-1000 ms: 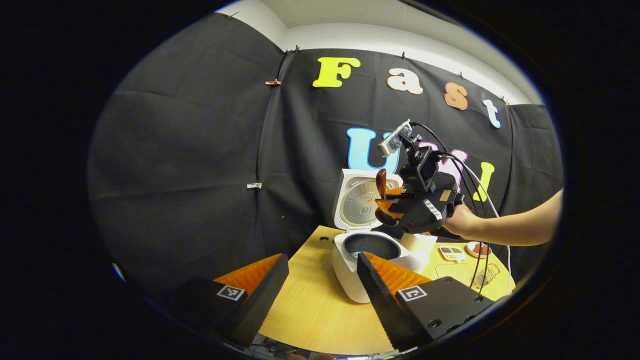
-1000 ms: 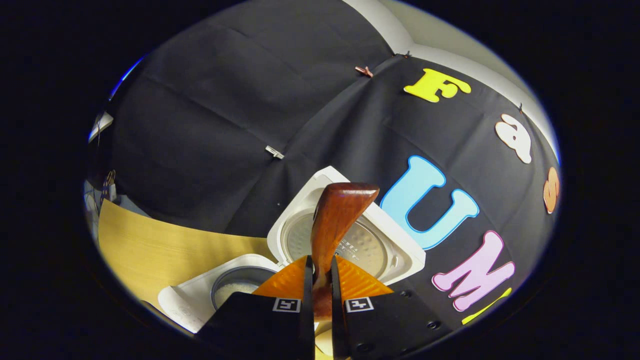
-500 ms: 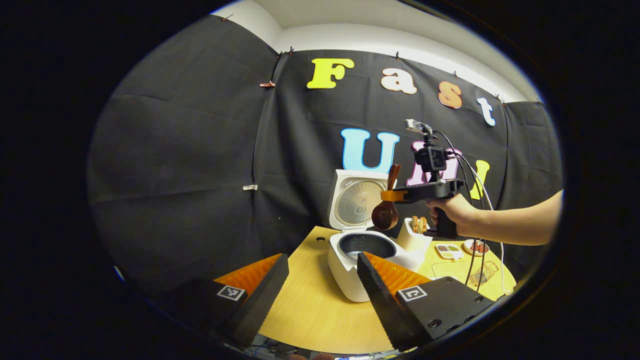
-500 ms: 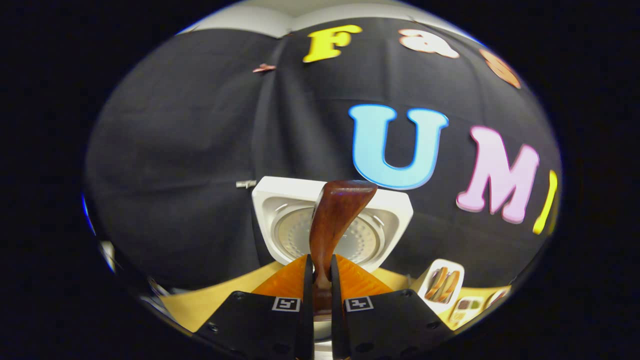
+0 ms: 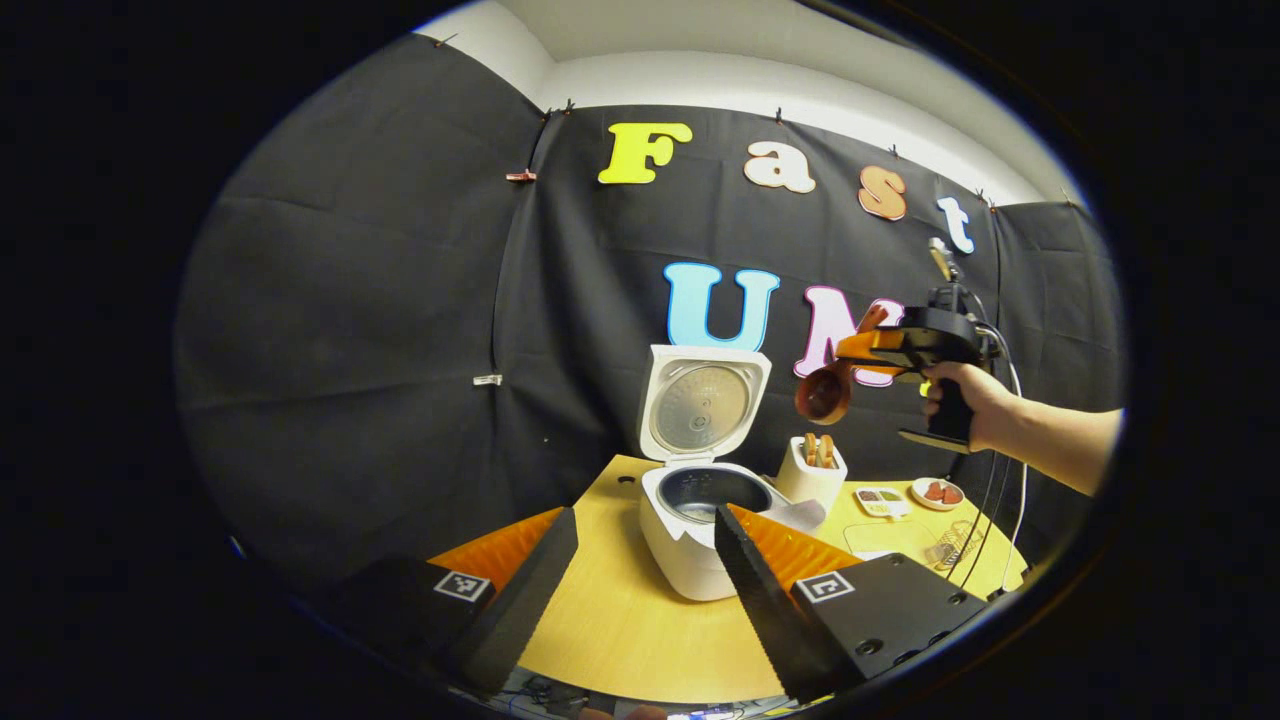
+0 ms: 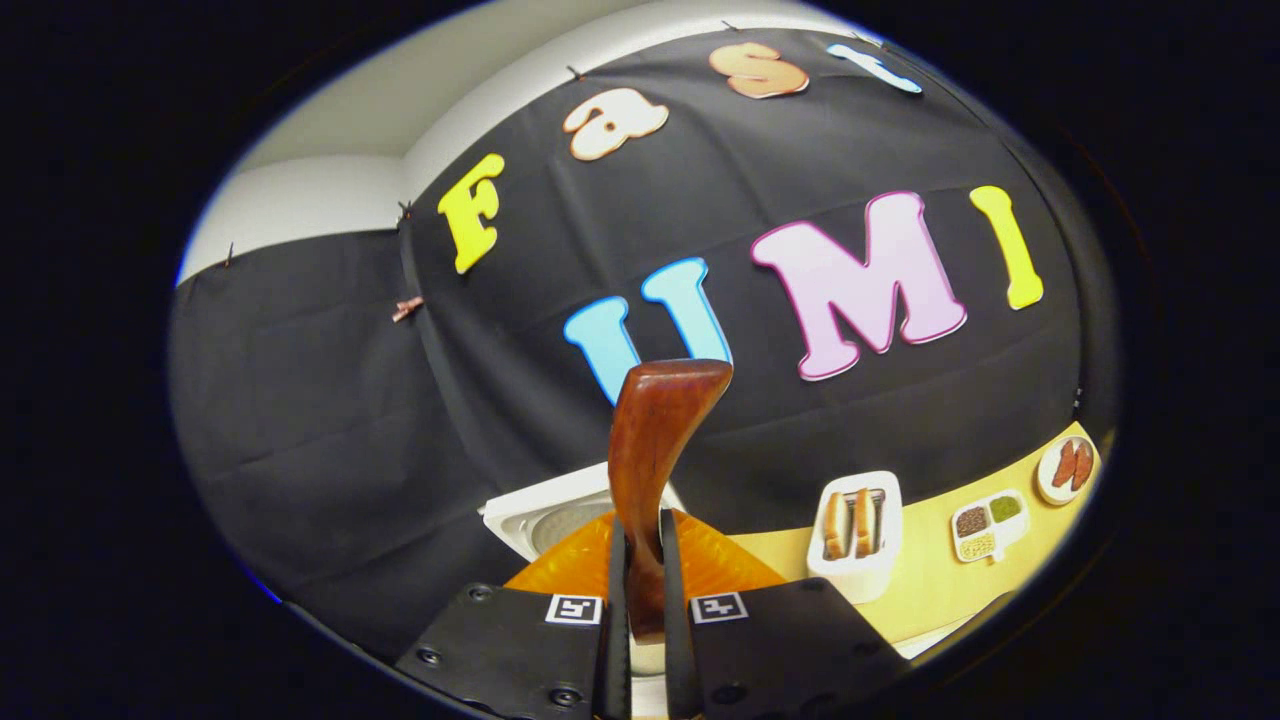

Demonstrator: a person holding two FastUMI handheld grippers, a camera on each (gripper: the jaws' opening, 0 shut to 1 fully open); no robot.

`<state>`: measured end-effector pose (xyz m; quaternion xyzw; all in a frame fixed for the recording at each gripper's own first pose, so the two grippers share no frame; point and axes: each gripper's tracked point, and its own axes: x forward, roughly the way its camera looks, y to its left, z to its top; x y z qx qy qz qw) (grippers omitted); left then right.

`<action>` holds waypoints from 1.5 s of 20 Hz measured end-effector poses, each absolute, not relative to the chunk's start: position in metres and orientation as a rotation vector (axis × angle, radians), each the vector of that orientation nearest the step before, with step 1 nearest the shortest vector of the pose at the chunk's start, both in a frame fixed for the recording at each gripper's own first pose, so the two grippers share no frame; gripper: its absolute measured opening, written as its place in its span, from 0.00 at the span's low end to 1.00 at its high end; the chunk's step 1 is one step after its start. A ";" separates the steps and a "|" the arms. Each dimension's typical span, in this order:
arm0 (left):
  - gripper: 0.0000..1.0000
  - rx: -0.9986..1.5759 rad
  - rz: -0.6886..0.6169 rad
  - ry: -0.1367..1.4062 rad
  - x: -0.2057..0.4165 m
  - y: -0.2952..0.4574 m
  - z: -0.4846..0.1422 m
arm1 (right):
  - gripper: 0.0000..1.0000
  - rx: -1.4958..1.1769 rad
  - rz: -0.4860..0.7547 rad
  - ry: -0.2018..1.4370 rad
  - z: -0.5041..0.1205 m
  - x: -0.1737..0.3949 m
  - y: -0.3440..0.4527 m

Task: Close the left gripper, press the button to open the rice cooker; take a wooden spoon from the chopstick holder with the right hand, scoop a spoonful of rice and pour it into the rice cooker, then put the wooden spoon back into the chopstick holder.

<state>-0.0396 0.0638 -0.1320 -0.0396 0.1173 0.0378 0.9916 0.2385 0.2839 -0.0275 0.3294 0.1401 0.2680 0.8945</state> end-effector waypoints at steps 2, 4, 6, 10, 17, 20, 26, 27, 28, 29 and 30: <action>0.95 -0.062 0.060 0.233 -0.038 0.056 -0.129 | 0.18 0.672 0.520 0.256 -0.025 0.228 0.236; 0.95 -0.037 0.041 0.224 -0.036 0.049 -0.125 | 0.18 0.637 0.479 0.231 -0.025 0.216 0.189; 0.97 -0.032 0.022 0.215 -0.033 0.041 -0.119 | 0.18 0.612 0.439 0.221 -0.032 0.203 0.144; 0.95 -0.029 0.008 0.217 -0.029 0.027 -0.115 | 0.17 0.593 0.343 0.224 -0.058 0.186 0.062; 0.95 0.001 0.004 0.215 -0.021 -0.005 -0.105 | 0.17 0.542 0.215 0.285 -0.143 0.176 -0.037; 0.95 0.029 0.016 0.206 -0.022 -0.019 -0.095 | 0.17 0.537 0.178 0.332 -0.188 0.176 -0.059; 0.95 0.004 0.061 0.232 -0.033 -0.038 -0.090 | 0.18 0.517 0.113 0.459 -0.299 0.183 -0.073; 0.95 0.005 0.075 0.236 -0.036 -0.039 -0.090 | 0.18 0.514 0.106 0.482 -0.316 0.184 -0.073; 0.95 0.005 0.088 0.239 -0.040 -0.040 -0.089 | 0.18 0.519 0.093 0.500 -0.332 0.184 -0.072; 0.95 0.003 0.100 0.244 -0.044 -0.041 -0.088 | 0.18 0.527 0.080 0.517 -0.346 0.185 -0.071; 0.95 -0.001 0.116 0.248 -0.048 -0.040 -0.087 | 0.18 0.533 0.068 0.532 -0.360 0.185 -0.070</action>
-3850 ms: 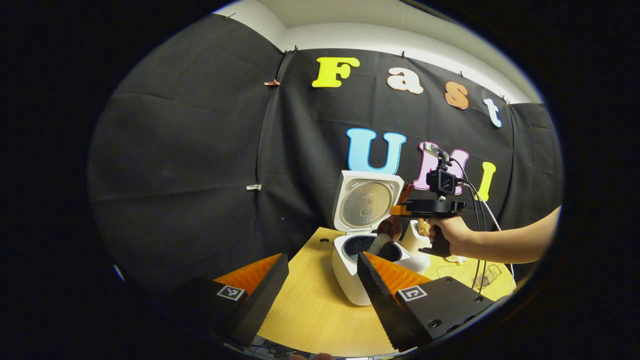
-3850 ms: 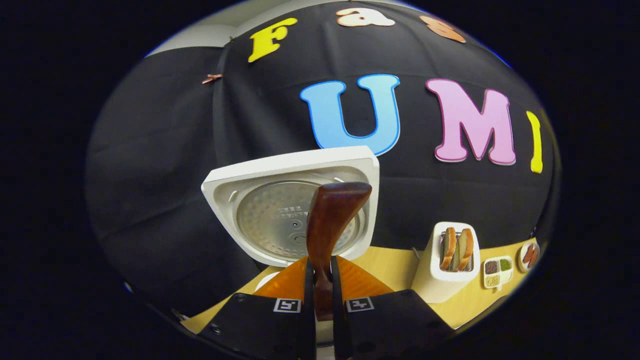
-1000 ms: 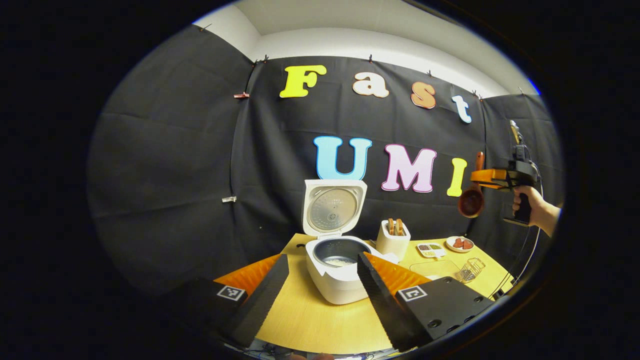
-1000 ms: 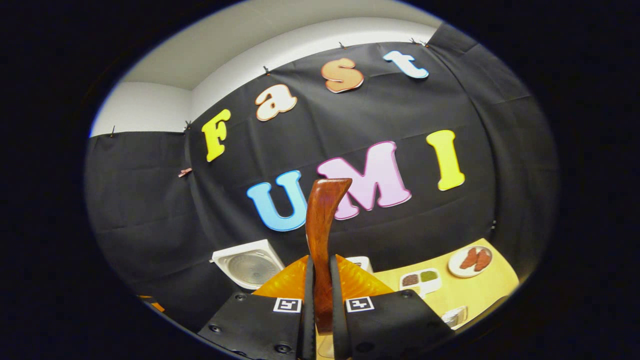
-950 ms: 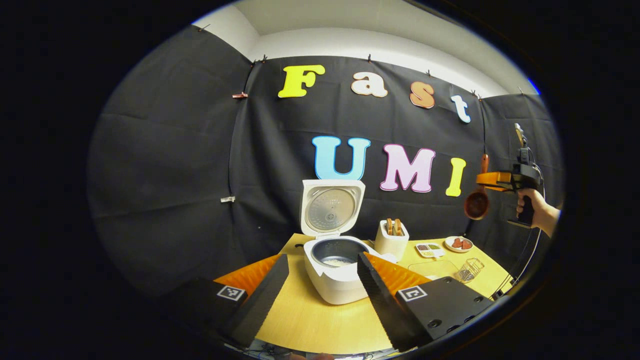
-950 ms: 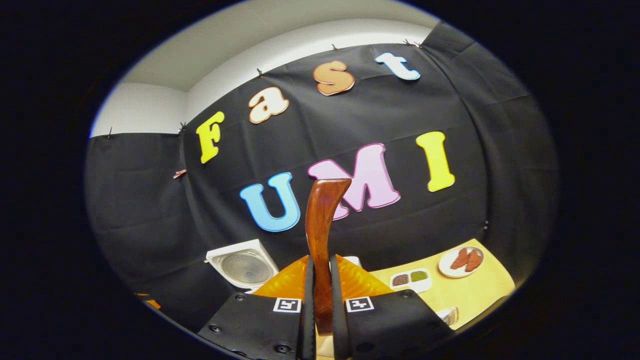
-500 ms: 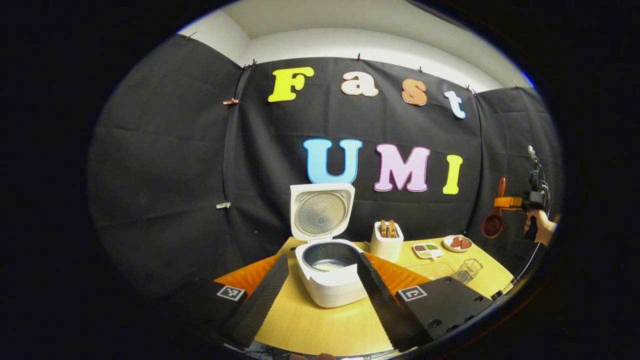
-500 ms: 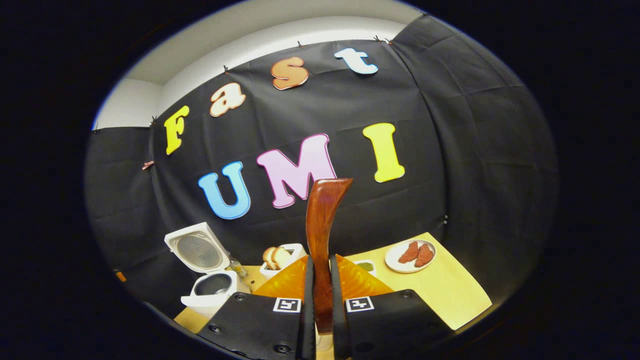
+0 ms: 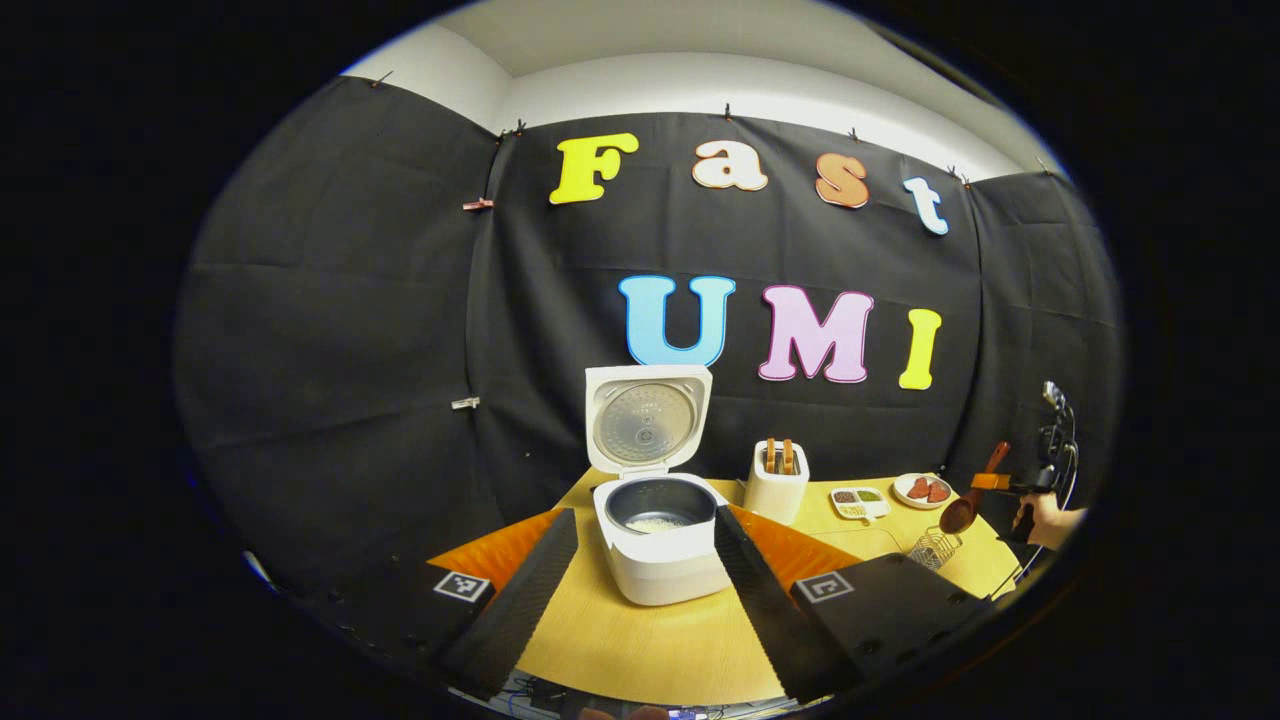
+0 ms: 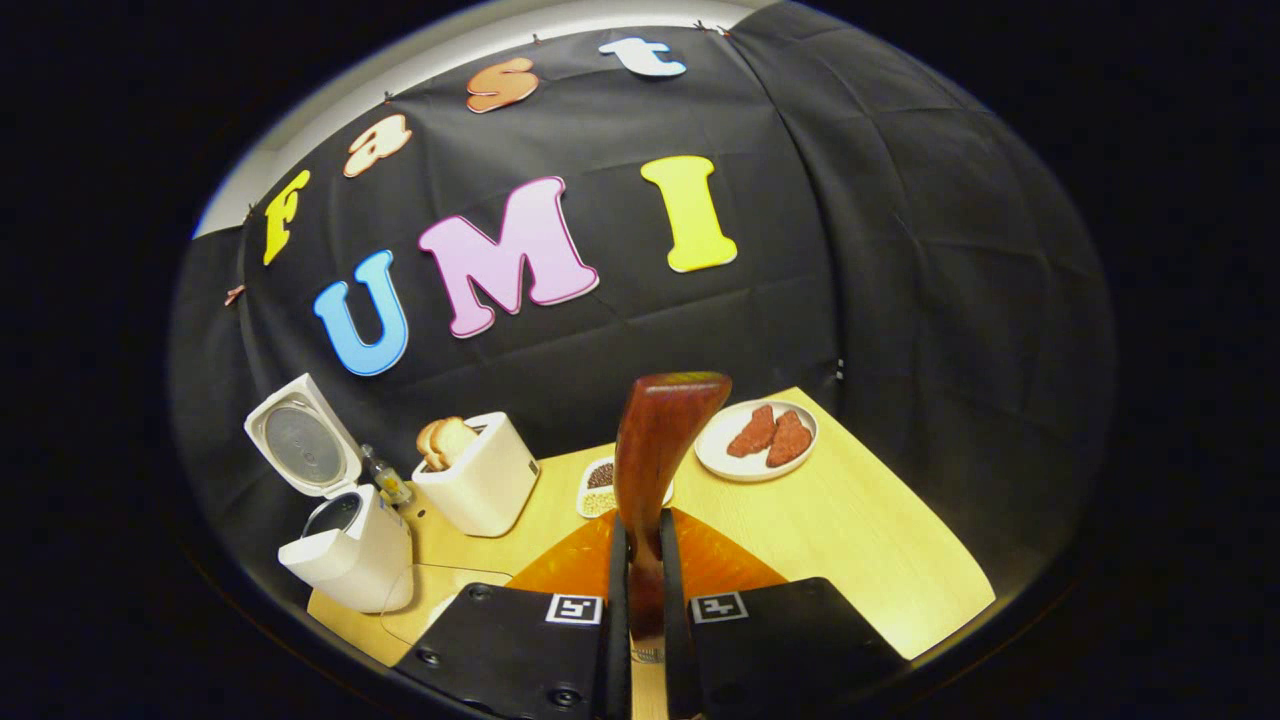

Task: Close the left gripper, press the button to open the rice cooker; take a wooden spoon from the chopstick holder with the right hand, scoop a spoonful of rice and pour it into the rice cooker, then put the wooden spoon back into the chopstick holder.

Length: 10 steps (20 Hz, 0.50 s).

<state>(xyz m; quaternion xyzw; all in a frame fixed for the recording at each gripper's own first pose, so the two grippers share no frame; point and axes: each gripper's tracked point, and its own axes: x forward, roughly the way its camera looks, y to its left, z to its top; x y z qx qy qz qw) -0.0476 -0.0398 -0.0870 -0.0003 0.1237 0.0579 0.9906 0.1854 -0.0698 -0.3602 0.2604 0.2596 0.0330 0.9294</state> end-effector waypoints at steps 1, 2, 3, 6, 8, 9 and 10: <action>0.95 -0.004 0.135 0.253 -0.052 -0.037 -0.087 | 0.18 0.540 0.056 0.556 -0.375 0.185 -0.068; 0.95 -0.008 0.152 0.258 -0.057 -0.035 -0.087 | 0.18 0.544 0.043 0.580 -0.387 0.181 -0.066; 0.95 -0.009 0.166 0.263 -0.062 -0.033 -0.087 | 0.18 0.546 0.030 0.595 -0.397 0.179 -0.066; 0.95 0.003 0.197 0.276 -0.074 -0.024 -0.089 | 0.18 0.589 0.003 0.620 -0.417 0.173 -0.065; 0.95 -0.003 0.207 0.280 -0.076 -0.020 -0.089 | 0.18 0.619 -0.015 0.637 -0.425 0.170 -0.063; 0.95 -0.015 0.207 0.281 -0.076 -0.019 -0.090 | 0.18 0.627 -0.027 0.649 -0.430 0.168 -0.063; 0.95 -0.028 0.204 0.282 -0.076 -0.019 -0.091 | 0.18 0.636 -0.040 0.667 -0.437 0.165 -0.064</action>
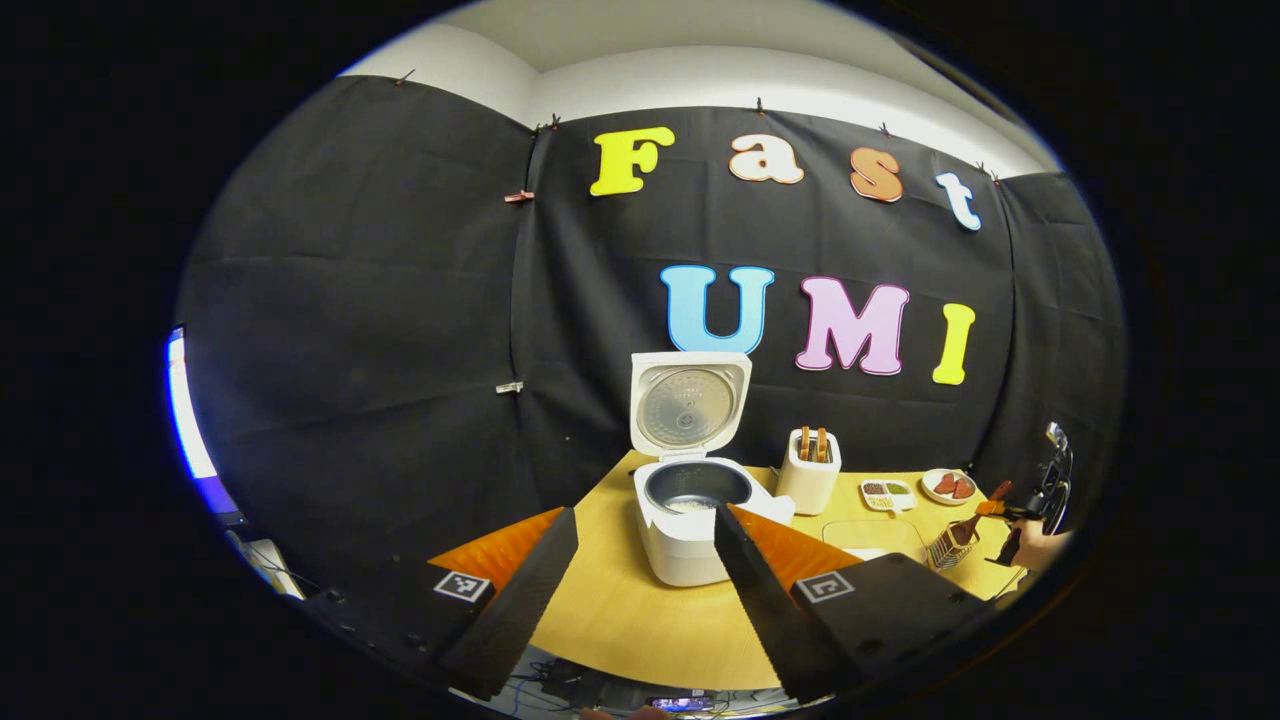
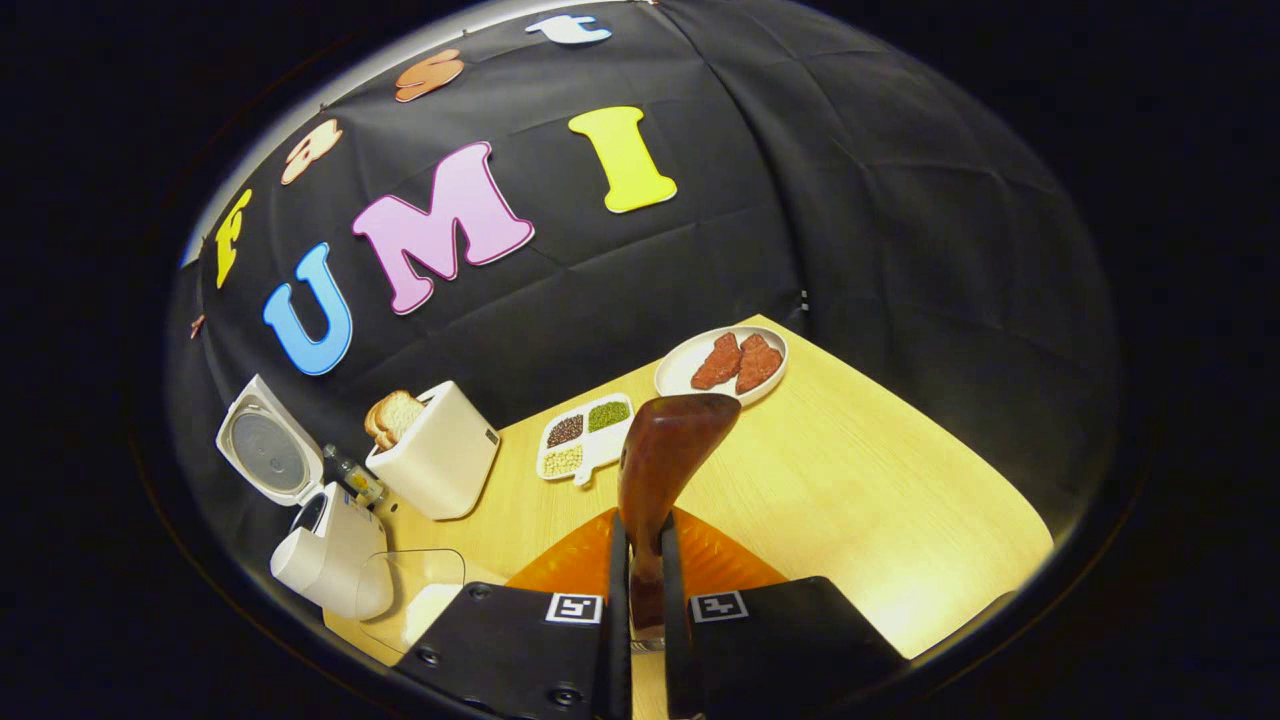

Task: Close the left gripper, press the button to open the rice cooker; take a wooden spoon from the chopstick holder with the right hand, scoop a spoonful of rice and pour it into the rice cooker, then put the wooden spoon back into the chopstick holder.

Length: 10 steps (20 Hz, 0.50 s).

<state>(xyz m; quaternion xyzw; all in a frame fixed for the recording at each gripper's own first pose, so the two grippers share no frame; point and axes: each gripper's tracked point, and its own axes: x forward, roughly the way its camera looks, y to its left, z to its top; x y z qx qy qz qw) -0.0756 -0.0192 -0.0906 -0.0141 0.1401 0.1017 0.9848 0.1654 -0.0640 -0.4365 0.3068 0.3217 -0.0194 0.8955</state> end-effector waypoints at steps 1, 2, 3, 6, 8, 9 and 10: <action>0.95 -0.040 0.201 0.283 -0.075 -0.019 -0.092 | 0.13 0.650 -0.047 0.686 -0.443 0.163 -0.063; 0.95 -0.047 0.197 0.282 -0.075 -0.019 -0.092 | 0.18 0.673 -0.061 0.696 -0.443 0.160 -0.064; 0.95 -0.050 0.191 0.281 -0.073 -0.019 -0.093 | 0.10 0.697 -0.077 0.702 -0.443 0.160 -0.066; 0.95 -0.049 0.168 0.269 -0.067 -0.019 -0.091 | 0.46 0.718 -0.121 0.729 -0.444 0.150 -0.074; 0.95 -0.044 0.151 0.258 -0.060 -0.019 -0.088 | 0.86 0.695 -0.128 0.737 -0.439 0.137 -0.078; 0.95 -0.044 0.141 0.250 -0.055 -0.018 -0.085 | 0.88 0.682 -0.135 0.736 -0.436 0.130 -0.081; 0.95 -0.043 0.131 0.239 -0.050 -0.017 -0.082 | 0.88 0.672 -0.146 0.732 -0.430 0.119 -0.085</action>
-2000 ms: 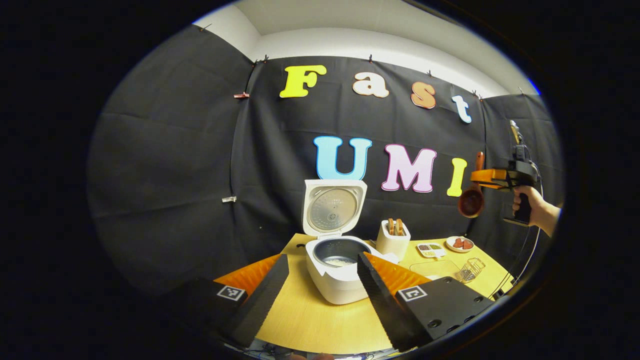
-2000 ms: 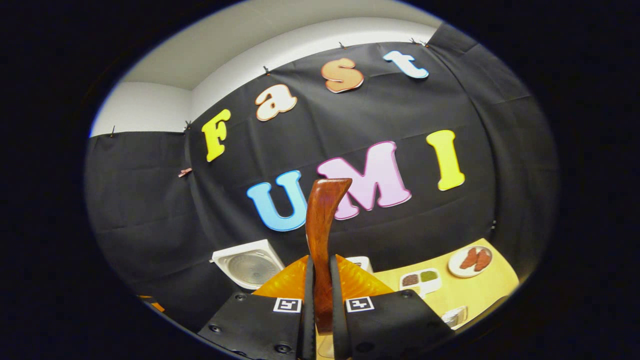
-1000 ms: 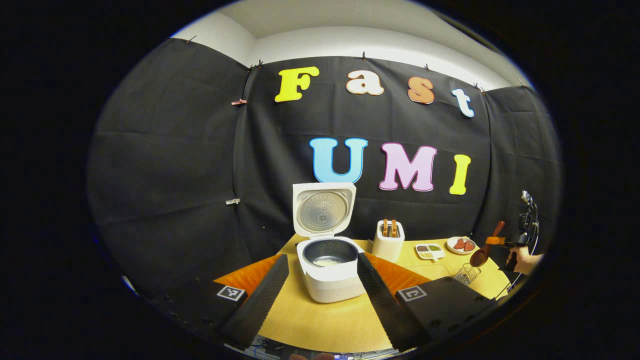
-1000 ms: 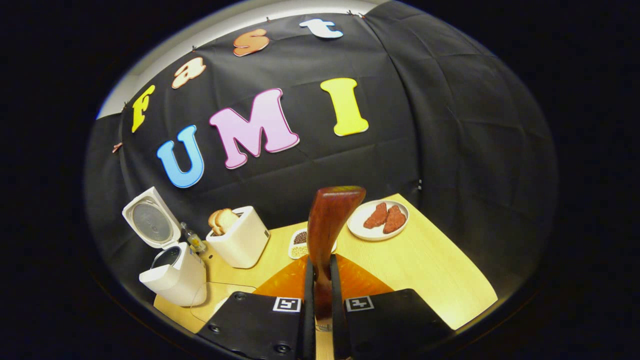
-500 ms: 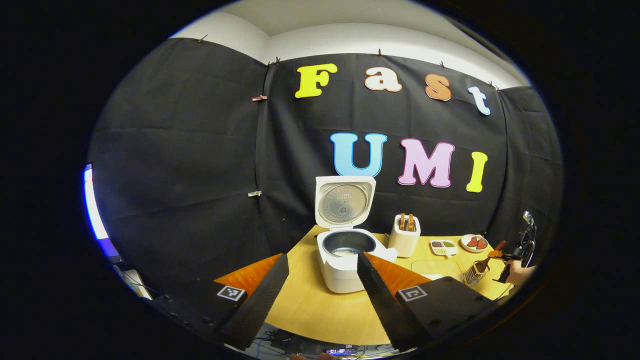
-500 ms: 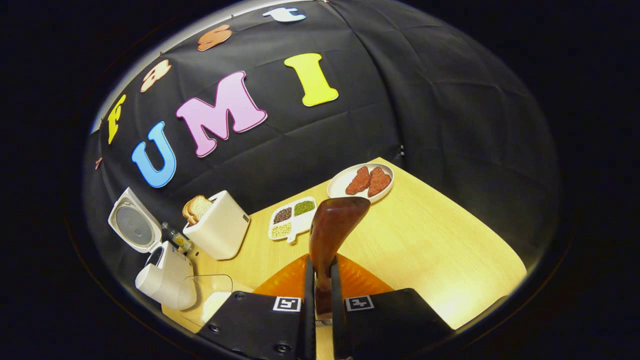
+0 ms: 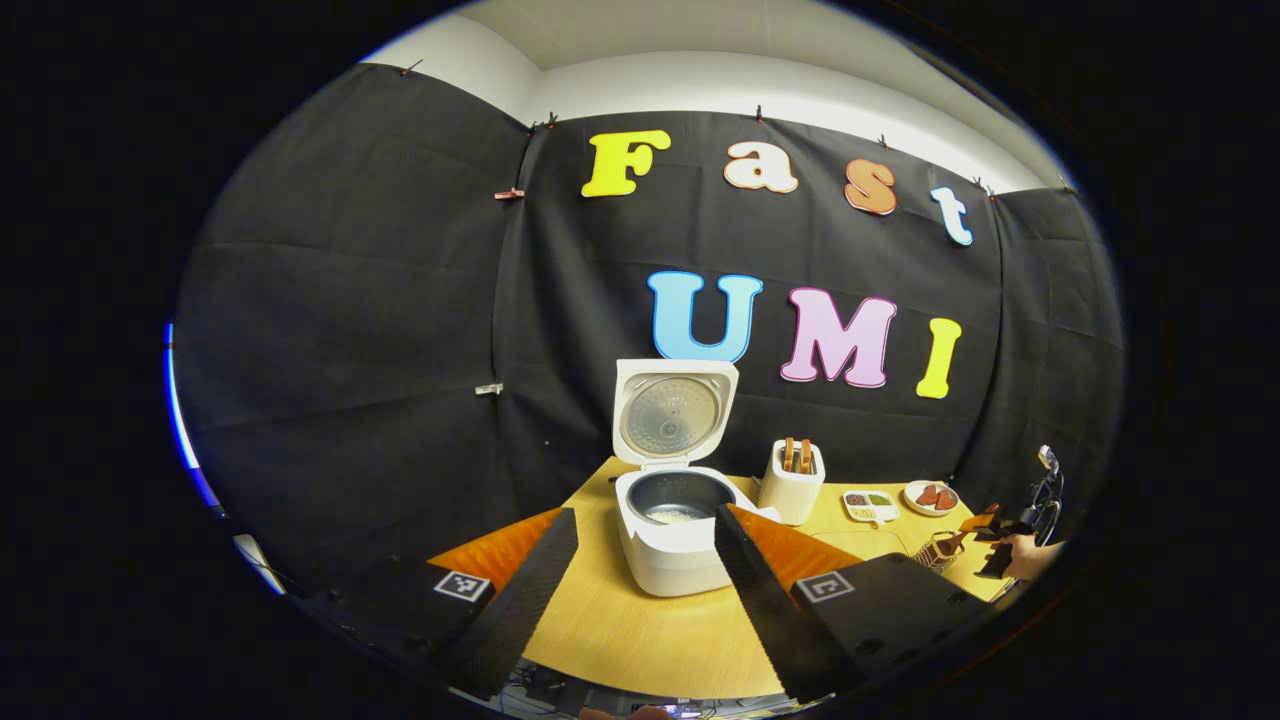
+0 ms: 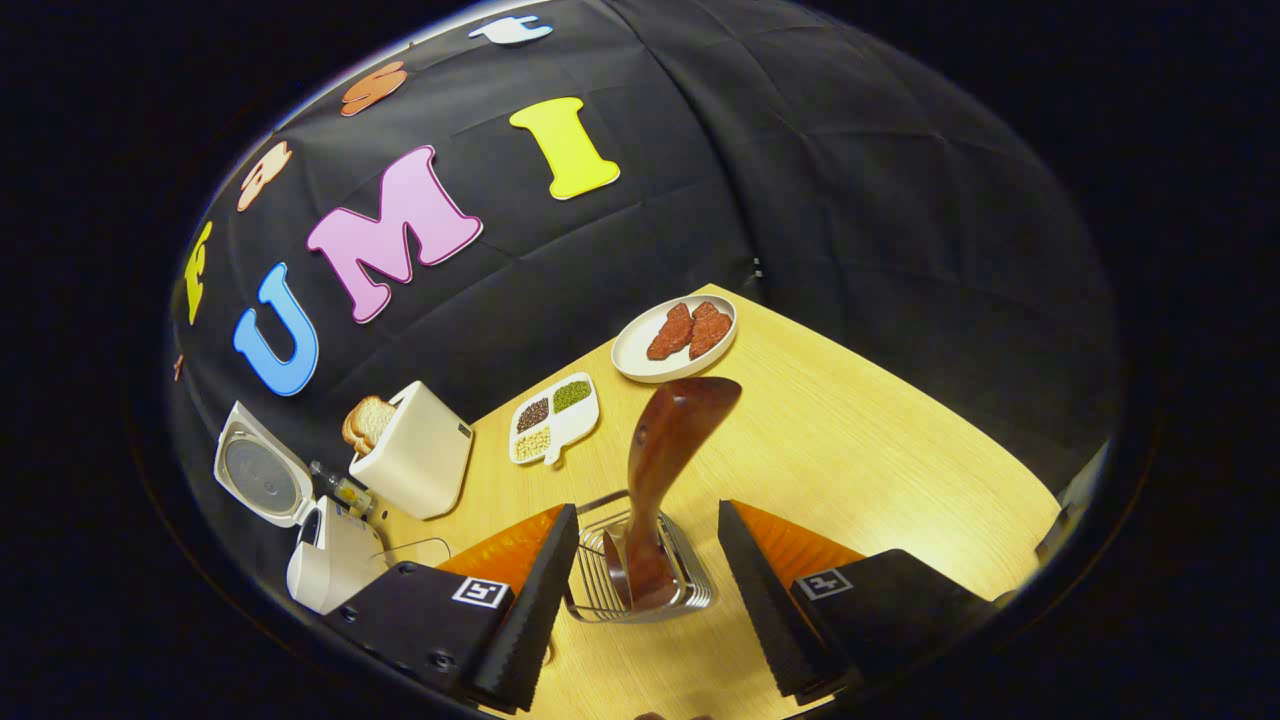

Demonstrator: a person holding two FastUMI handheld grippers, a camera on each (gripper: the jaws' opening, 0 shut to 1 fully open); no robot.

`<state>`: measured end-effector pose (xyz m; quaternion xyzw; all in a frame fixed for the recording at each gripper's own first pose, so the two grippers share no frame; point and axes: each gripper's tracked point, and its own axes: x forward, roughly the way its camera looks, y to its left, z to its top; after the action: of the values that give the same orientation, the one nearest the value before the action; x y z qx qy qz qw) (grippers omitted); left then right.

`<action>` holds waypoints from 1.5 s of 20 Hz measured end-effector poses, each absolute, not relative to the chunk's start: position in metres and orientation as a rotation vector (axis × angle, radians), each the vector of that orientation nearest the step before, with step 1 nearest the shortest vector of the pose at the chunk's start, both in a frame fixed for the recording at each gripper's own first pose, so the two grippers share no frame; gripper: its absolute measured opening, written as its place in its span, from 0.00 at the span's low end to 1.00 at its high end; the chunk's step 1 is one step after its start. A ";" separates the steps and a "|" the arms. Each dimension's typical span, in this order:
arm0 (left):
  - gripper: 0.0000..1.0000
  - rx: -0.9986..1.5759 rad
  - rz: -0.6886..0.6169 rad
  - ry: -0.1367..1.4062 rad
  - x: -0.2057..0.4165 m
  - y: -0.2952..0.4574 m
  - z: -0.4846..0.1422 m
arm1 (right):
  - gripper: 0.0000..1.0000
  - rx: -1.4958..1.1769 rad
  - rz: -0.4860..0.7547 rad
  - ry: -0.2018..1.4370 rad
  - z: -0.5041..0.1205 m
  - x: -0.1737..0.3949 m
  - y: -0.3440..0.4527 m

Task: Close the left gripper, press the button to open the rice cooker; take a wooden spoon from the chopstick holder with the right hand, scoop a spoonful of rice and pour it into the rice cooker, then put the wooden spoon back into the chopstick holder.

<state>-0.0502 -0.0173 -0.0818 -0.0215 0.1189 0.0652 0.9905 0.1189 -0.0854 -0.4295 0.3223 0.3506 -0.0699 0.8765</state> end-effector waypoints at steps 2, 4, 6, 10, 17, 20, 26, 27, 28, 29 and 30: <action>0.95 -0.039 0.108 0.208 -0.036 -0.017 -0.072 | 0.96 0.663 -0.165 0.729 -0.420 0.097 -0.090; 0.95 -0.030 0.079 0.166 -0.019 -0.020 -0.057 | 0.98 0.622 -0.165 0.721 -0.407 0.072 -0.092; 0.95 -0.017 0.049 0.115 0.002 -0.023 -0.039 | 0.99 0.566 -0.166 0.680 -0.382 0.056 -0.100; 0.95 -0.027 -0.011 0.008 0.049 -0.031 0.004 | 0.98 0.443 -0.156 0.550 -0.308 0.039 -0.110; 0.95 -0.016 0.005 -0.089 0.135 -0.019 0.058 | 0.98 0.212 -0.097 0.325 -0.175 0.034 -0.102; 0.95 -0.038 0.029 -0.116 0.176 -0.011 0.077 | 0.98 0.180 -0.076 0.277 -0.143 0.032 -0.092; 0.95 0.046 0.045 -0.111 0.269 -0.008 0.079 | 1.00 0.137 -0.093 0.248 -0.119 0.017 -0.091; 0.95 0.057 0.042 -0.112 0.284 -0.010 0.075 | 1.00 0.122 -0.103 0.242 -0.116 0.015 -0.094; 0.95 0.063 0.042 -0.109 0.299 -0.011 0.072 | 1.00 0.105 -0.113 0.237 -0.112 0.011 -0.095; 0.95 0.070 0.042 -0.102 0.315 -0.011 0.064 | 1.00 0.093 -0.124 0.234 -0.109 0.009 -0.098; 0.95 0.070 0.056 -0.084 0.329 -0.008 0.057 | 1.00 0.085 -0.133 0.235 -0.108 0.006 -0.099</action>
<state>0.3293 -0.0083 0.0570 0.0352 -0.0419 0.0281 0.9981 0.0056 -0.0992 -0.1083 0.0426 0.1173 -0.0664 0.9900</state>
